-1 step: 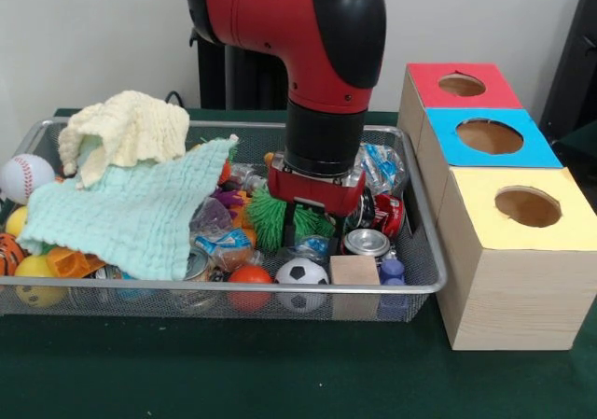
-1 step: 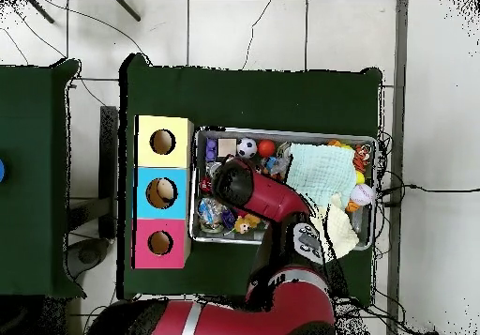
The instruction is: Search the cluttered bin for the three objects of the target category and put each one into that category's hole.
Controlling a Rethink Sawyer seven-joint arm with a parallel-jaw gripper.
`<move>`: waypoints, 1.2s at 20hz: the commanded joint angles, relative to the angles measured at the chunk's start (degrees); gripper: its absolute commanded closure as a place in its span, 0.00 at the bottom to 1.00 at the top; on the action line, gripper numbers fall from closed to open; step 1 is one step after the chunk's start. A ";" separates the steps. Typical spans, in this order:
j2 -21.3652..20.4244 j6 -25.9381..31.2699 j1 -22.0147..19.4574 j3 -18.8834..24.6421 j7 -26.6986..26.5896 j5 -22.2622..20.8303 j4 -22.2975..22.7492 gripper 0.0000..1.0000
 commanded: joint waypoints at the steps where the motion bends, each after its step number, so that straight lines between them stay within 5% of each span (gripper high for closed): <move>1: 4.11 1.28 0.58 1.03 11.59 2.81 -4.62 0.00; 24: 5.38 -0.49 -1.72 2.59 8.81 0.76 -6.35 0.00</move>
